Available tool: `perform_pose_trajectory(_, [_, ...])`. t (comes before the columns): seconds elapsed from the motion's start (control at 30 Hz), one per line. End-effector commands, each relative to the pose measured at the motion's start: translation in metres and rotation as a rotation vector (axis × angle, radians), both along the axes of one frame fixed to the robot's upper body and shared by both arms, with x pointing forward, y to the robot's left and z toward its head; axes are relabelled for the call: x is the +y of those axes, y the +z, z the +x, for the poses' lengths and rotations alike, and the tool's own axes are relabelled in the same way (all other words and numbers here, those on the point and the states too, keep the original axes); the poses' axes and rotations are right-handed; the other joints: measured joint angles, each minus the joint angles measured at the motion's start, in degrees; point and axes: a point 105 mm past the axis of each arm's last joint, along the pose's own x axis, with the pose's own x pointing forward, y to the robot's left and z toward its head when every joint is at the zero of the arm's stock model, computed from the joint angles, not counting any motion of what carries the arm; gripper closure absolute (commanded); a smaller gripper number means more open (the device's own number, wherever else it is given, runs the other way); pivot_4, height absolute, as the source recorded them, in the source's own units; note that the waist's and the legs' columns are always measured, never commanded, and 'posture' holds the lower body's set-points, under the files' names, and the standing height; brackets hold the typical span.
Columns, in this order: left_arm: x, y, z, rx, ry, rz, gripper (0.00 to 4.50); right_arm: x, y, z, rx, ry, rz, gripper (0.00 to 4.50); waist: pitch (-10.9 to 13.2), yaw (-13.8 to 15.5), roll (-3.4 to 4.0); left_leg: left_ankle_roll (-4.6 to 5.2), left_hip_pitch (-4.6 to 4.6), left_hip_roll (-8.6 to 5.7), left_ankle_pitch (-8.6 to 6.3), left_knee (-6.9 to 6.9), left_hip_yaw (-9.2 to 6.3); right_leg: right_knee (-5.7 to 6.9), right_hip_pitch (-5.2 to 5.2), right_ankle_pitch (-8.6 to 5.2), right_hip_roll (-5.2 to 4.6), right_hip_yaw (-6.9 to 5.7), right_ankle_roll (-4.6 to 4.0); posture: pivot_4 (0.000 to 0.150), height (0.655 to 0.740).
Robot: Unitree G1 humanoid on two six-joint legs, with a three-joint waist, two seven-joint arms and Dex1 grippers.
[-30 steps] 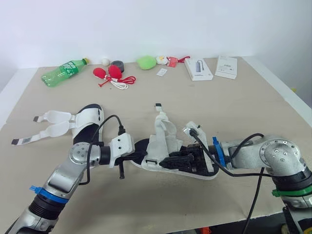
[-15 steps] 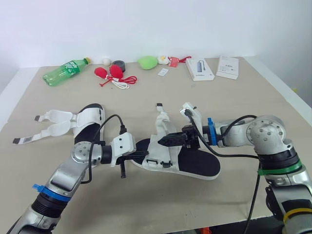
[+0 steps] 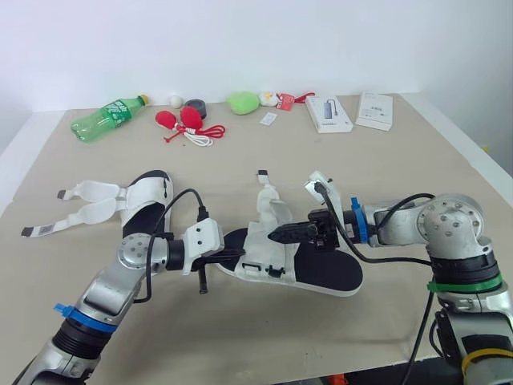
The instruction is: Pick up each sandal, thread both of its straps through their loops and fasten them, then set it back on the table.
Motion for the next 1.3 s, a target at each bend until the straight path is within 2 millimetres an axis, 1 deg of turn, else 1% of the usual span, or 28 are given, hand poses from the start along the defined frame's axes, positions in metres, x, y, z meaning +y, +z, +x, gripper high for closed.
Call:
perform_pose_trajectory(0.03, [0.002, -0.004, 0.0, 0.005, 0.004, 0.024, 4.5, 0.0, 0.006, -0.007, -0.01, 0.005, 0.028, 4.43, 0.0, 0.01, 0.0, 0.0, 0.0, 0.0, 0.0, 0.0, 0.0, 0.0, 0.0, 0.0, 0.0, 0.0, 0.0, 0.15, 0.74])
perform_pose_trajectory(0.2, [0.002, -0.004, 0.001, 0.002, 0.003, 0.027, 4.5, 0.006, 0.009, -0.012, 0.014, 0.0, 0.104, 4.43, 0.0, -0.03, 0.0, 0.0, 0.0, 0.0, 0.0, -0.01, 0.01, 0.0, 0.0, 0.0, 0.01, 0.01, 0.0, 0.15, 0.74])
perform_pose_trajectory(0.47, [0.001, -0.003, 0.002, -0.002, -0.001, 0.029, 4.5, 0.016, 0.014, -0.021, 0.035, 0.017, 0.149, 4.43, 0.0, -0.1, 0.0, 0.0, 0.0, 0.02, 0.0, -0.01, 0.0, 0.0, 0.0, 0.0, 0.02, 0.01, 0.0, 0.15, 0.74])
perform_pose_trajectory(0.7, [0.002, -0.004, 0.002, -0.003, 0.0, 0.031, 4.5, 0.012, 0.008, -0.031, 0.071, 0.021, 0.129, 4.43, 0.0, -0.08, 0.0, 0.0, 0.0, 0.01, 0.0, -0.01, -0.01, 0.0, 0.0, 0.0, 0.02, 0.01, 0.0, 0.15, 0.74])
perform_pose_trajectory(0.9, [0.002, -0.004, 0.002, -0.004, 0.0, 0.032, 4.5, 0.008, -0.003, -0.032, 0.065, -0.008, 0.083, 4.43, 0.0, -0.08, 0.0, 0.0, -0.01, 0.0, 0.0, -0.01, 0.0, -0.01, 0.0, -0.01, 0.0, 0.04, 0.01, 0.15, 0.74])
perform_pose_trajectory(1.27, [0.001, -0.004, 0.003, -0.007, -0.001, 0.032, 4.5, 0.004, -0.005, -0.038, 0.052, 0.006, 0.062, 4.43, 0.0, -0.04, 0.0, 0.0, -0.01, -0.01, 0.0, -0.01, 0.01, -0.01, 0.01, -0.01, -0.02, 0.02, 0.02, 0.15, 0.74])
perform_pose_trajectory(1.3, [0.001, -0.004, 0.004, -0.007, -0.002, 0.032, 4.5, 0.004, -0.005, -0.039, 0.06, 0.012, 0.064, 3.93, 0.0, -0.03, 0.0, 0.0, -0.01, -0.02, 0.0, 0.0, 0.01, -0.01, 0.01, 0.0, -0.02, 0.02, 0.02, 0.15, 0.74])
